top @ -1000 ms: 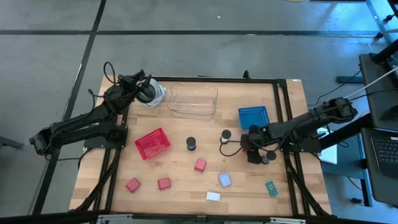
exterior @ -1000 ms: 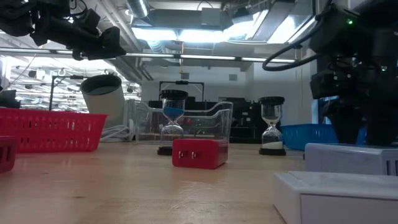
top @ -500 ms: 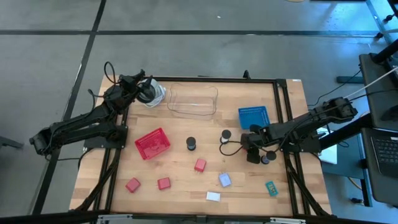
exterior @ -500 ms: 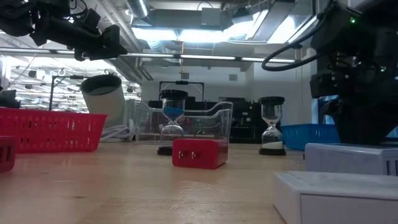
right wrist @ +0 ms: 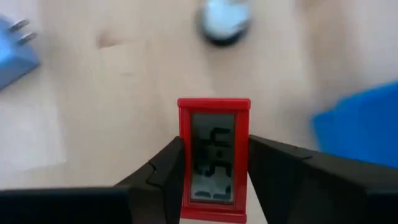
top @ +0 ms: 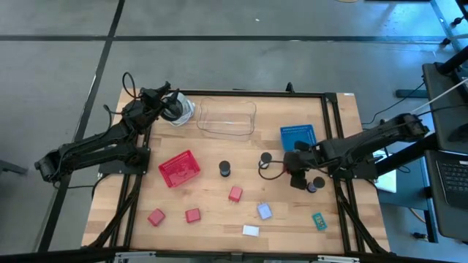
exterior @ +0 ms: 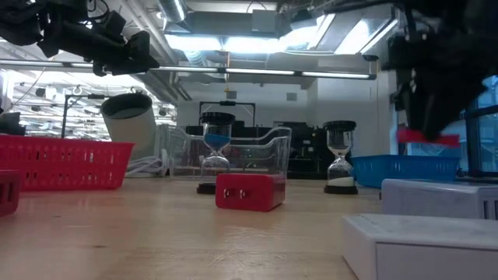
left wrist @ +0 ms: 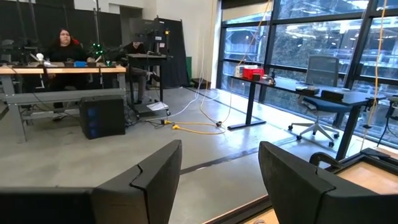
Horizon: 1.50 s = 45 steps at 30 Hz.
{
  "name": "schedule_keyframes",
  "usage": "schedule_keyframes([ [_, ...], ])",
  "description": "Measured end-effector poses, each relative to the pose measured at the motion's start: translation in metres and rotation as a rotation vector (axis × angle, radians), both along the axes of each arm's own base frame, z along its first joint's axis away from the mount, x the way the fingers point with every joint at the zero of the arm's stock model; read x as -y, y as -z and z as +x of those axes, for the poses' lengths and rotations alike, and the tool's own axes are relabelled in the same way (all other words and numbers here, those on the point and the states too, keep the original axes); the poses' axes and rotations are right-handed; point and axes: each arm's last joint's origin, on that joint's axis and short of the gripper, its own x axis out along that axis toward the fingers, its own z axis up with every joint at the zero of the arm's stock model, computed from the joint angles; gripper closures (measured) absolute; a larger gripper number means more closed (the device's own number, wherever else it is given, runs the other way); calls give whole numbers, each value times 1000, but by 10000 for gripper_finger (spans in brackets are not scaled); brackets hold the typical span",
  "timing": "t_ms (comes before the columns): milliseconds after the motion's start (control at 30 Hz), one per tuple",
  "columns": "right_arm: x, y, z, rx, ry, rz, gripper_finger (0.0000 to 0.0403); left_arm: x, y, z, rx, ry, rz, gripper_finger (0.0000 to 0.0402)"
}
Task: Pick & Place Office items
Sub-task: Put the red digital timer into the blue bin
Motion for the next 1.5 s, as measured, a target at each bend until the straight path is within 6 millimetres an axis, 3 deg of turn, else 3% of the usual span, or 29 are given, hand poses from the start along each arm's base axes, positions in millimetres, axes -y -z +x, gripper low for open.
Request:
schedule_keyframes([
  [200, 23, -42, -19, -38, 182, -281, 246, 0, 0, 0, 1, 0, 0, 192],
  [333, 45, -48, -25, -80, 328, -365, 241, 0, 0, 0, 2, 0, -1, 190],
  [600, 89, -26, -22, -129, 446, -337, 243, 0, 0, 0, 2, 0, -1, 190],
  [900, 113, -3, -10, -137, 473, -224, 243, 0, 0, 0, 1, 2, 0, 190],
  [1067, 119, 10, -1, -149, 534, -96, 243, 0, 0, 0, 1, 4, 0, 190],
  [1500, 124, 36, 9, -263, 544, -38, 242, 0, 0, 0, -1, 4, 0, 190],
])
